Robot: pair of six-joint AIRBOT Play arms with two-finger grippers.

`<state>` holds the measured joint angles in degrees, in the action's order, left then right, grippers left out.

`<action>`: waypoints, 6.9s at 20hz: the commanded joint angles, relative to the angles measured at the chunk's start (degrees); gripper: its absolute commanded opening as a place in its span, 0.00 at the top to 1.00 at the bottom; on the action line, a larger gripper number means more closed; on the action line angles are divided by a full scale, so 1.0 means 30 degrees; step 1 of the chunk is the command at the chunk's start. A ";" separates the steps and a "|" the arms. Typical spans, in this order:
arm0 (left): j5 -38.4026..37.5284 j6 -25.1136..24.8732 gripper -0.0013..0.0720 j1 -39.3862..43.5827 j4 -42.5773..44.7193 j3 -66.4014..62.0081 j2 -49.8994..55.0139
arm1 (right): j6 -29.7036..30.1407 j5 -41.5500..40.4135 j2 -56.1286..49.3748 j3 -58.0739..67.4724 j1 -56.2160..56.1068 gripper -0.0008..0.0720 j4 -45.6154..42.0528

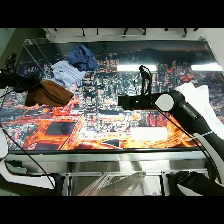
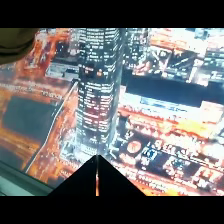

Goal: Fold the shirts.

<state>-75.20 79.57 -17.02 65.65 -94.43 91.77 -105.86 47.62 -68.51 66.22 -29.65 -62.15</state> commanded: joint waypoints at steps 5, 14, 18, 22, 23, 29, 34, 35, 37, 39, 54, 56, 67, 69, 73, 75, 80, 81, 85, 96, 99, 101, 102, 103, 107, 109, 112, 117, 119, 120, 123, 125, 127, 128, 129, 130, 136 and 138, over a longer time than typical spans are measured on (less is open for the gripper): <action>0.0153 0.2637 0.96 0.5610 0.0087 0.8182 -0.7774 | 0.2841 0.5326 0.1086 0.0029 0.1647 0.94 0.0656; 0.6535 0.7883 0.96 1.9110 0.0066 1.1176 -0.7082 | 0.5719 0.8459 0.2477 0.0233 0.6186 0.94 0.0648; 0.5683 0.7242 0.96 2.1107 0.0131 1.0149 -0.5013 | 0.5734 0.8597 0.4058 0.0219 0.8779 0.94 0.0299; 0.2142 0.6142 0.06 2.0094 0.0984 0.9180 -0.5508 | 0.5741 0.9806 0.4131 0.0102 0.9107 0.92 -0.0204; 0.1290 0.5479 0.05 1.9402 0.1319 0.9180 -0.6258 | 0.5734 0.9799 0.4087 0.0051 0.9107 0.89 -0.0197; 0.0809 0.4218 0.09 1.2590 0.2856 1.2189 -1.2407 | 0.5719 0.9726 0.3767 -0.0022 0.9107 0.17 -0.0189; 0.2980 -0.1545 0.09 0.5785 -0.4473 1.6218 -1.0899 | 0.5719 0.9726 0.3016 -0.0707 0.9078 0.17 0.2055; 0.3228 -0.2739 0.09 0.5180 -0.5595 1.6487 -1.0047 | 0.5719 0.9719 0.2929 -0.0940 0.8976 0.22 0.2616; 0.2849 -0.6098 0.09 0.4736 -0.8648 1.6568 -0.7759 | 0.5727 0.9704 0.2841 -0.1253 0.8422 0.40 0.2805; 0.1894 -0.8801 0.09 0.4983 -1.0848 1.6568 -0.5858 | 0.5668 0.9719 0.2834 -0.1253 0.7970 0.40 0.2812; 0.1931 -1.0156 0.97 0.6266 -1.0703 1.6589 -0.8517 | 0.5413 0.9413 -0.0051 -0.1297 0.6382 0.01 0.3322; 0.2127 -1.0149 0.97 0.6186 -1.0732 1.6589 -0.9916 | 0.6040 0.8051 -0.2062 -0.1282 0.4269 0.01 0.3308; 0.0692 -0.8772 0.96 0.5166 -1.0688 1.6560 -1.0404 | 0.7366 0.4561 -0.4998 -0.1144 0.1588 0.94 0.5275; -0.0648 -0.8459 0.96 0.3053 -0.9486 1.6283 -1.1074 | 0.7074 0.6040 -0.3031 -0.1151 0.2871 0.94 0.4248; 0.1137 -0.4765 0.97 -0.1158 -0.6105 1.5708 -1.3988 | 0.5748 0.7949 0.2025 -0.1151 0.6098 0.94 0.1916; 0.1311 -0.3956 0.96 -0.2193 -0.6047 1.5045 -1.4950 | 0.5319 0.8240 0.4262 -0.1151 0.7839 0.94 0.1173; 0.0794 -0.2637 0.97 -0.1209 -0.5078 1.0083 -1.4688 | 0.5304 0.8546 0.7643 -0.1129 1.0411 0.94 0.1071; 0.0146 -0.2164 0.96 -0.1122 -0.4211 0.8561 -1.4411 | 0.5450 0.8976 0.7978 -0.1056 1.0630 0.94 0.1056; -0.0415 0.0663 0.96 -0.1122 0.1676 0.4269 -1.4863 | 0.6011 0.9588 0.9493 -0.1013 1.1628 0.94 -0.0503; -0.3927 0.2492 0.97 0.1814 0.7249 -0.3366 -1.1941 | 0.6156 1.1118 1.0440 -0.1231 1.2313 0.94 -0.0277; -0.6666 0.2499 0.97 0.3096 0.7293 0.0204 -1.1205 | 0.6156 1.1074 0.8896 -0.2018 1.2305 0.94 0.0576; -0.6754 0.2499 0.97 0.3359 0.7293 0.4073 -1.1227 | 0.6171 1.0375 0.7395 -0.2739 1.2298 0.94 0.1326; -0.6659 0.2492 0.97 0.3351 0.7300 0.6164 -1.1220 | 0.6390 0.9508 0.6564 -0.2987 1.2233 0.94 0.1581; -0.6222 0.2484 0.97 0.3271 0.7286 0.9005 -1.1213 | 0.6623 0.7781 0.5034 -0.3089 1.1861 0.94 0.1668; -0.5996 0.2106 0.97 0.2084 0.7300 1.4375 -1.1227 | 0.9602 0.3810 0.0284 -0.2914 0.9836 0.94 0.5020; -0.5763 0.1785 0.97 0.0663 0.7417 1.5679 -1.1220 | 1.0331 0.1953 -0.1668 -0.2463 0.9092 0.94 0.6987; -0.4597 0.2120 0.97 -0.1807 0.7541 1.6750 -1.1220 | 1.2917 0.0423 -0.3767 -0.0998 0.8357 0.94 0.9799; -0.3781 0.2186 0.97 -0.2113 0.5049 1.7690 -1.1227 | 1.3515 -0.2062 -0.5705 0.1508 0.8196 0.58 1.0185; -0.3942 0.1931 0.97 -0.1450 0.5100 1.8156 -1.1227 | 1.3537 -0.0248 -0.5617 0.2353 0.8888 0.02 1.0098; -0.3963 0.1938 0.97 -0.1202 0.5085 1.8374 -1.1227 | 1.3522 0.1800 -0.5377 0.2820 0.9544 0.02 0.9959; -0.4007 0.1931 0.97 -0.0590 0.5071 1.8651 -1.1220 | 1.1679 0.9078 -0.3840 0.2441 1.1890 0.02 0.6586; -0.3810 0.1931 0.97 -0.0131 0.5078 1.8615 -1.1227 | 1.0426 0.9821 -0.1668 -0.0794 1.2473 0.02 0.3803; -0.3716 0.1938 0.97 0.0270 0.5071 1.8615 -1.1227 | 0.9588 0.7672 0.0918 -0.5574 1.2349 0.02 0.4189; -0.3679 0.1938 0.97 0.0481 0.5093 1.8615 -1.1220 | 0.9369 0.6339 0.2047 -0.7949 1.2087 0.02 0.5231; -0.3621 0.1938 0.97 0.0590 0.5064 1.8615 -1.1227 | 0.9311 0.5020 0.2951 -1.0265 1.1577 0.03 0.6659; -0.3577 0.1945 0.97 0.0627 0.5064 1.8615 -1.1227 | 0.9340 0.3891 0.3410 -1.2058 1.0885 0.03 0.7854; -0.3002 0.1821 0.97 0.0029 0.3402 1.8615 -1.1227 | 0.9355 -0.2754 0.1173 -1.4025 0.4954 0.03 1.2218; -0.2922 0.1763 0.97 -0.0335 0.2980 1.8608 -1.1227 | 1.0127 -0.4138 -0.0321 -1.3668 0.3636 0.03 1.4032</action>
<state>-84.75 85.10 -16.91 77.08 -38.61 58.06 -77.32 44.58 -65.17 26.15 -12.38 -28.45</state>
